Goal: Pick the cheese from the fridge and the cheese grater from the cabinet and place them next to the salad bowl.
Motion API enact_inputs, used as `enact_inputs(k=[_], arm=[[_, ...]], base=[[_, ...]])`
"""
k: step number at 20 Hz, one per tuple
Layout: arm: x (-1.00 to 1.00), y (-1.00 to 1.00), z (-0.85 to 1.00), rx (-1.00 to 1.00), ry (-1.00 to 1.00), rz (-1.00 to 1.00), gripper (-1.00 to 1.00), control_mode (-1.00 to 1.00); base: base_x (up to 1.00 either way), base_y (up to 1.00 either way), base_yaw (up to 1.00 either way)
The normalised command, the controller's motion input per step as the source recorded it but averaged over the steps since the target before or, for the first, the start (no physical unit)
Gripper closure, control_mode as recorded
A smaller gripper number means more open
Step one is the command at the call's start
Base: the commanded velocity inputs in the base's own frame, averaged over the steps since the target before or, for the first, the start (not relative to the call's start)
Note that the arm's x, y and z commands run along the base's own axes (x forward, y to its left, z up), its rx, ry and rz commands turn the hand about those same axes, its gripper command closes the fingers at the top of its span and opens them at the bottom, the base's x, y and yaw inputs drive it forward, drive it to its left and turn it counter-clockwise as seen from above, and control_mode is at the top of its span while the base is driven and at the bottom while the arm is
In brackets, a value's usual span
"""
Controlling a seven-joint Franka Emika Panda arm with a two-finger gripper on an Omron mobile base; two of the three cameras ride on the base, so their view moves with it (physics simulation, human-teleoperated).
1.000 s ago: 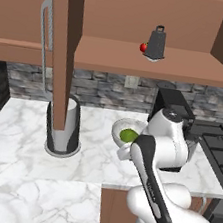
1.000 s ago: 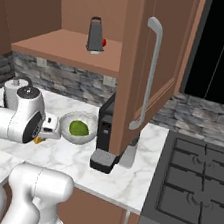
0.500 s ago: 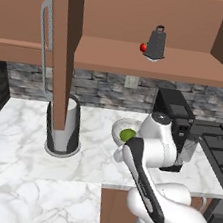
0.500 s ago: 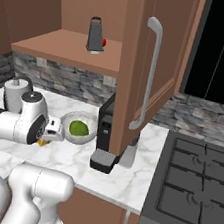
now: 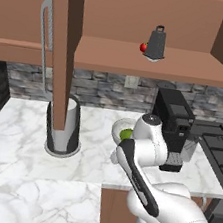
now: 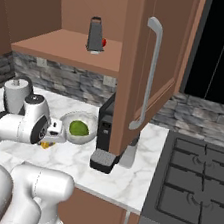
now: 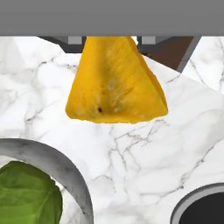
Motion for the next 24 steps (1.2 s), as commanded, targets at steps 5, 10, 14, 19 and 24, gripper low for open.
enact_inputs(k=[5,10,14,19,24], arm=[[0.11,0.01,-0.27,-0.04,0.01,0.00,1.00,-1.00],[0.10,0.00,-0.26,-0.02,0.01,0.00,1.00,-1.00],[0.10,0.00,-0.24,0.00,0.00,0.00,1.00,-1.00],[0.10,0.00,-0.24,0.00,0.00,0.00,1.00,-1.00],[0.12,0.00,-0.26,0.00,0.00,0.00,1.00,-1.00]], base=[[0.00,0.00,0.00],[0.00,0.00,0.00],[0.00,0.00,0.00],[0.00,0.00,0.00],[0.00,0.00,0.00]])
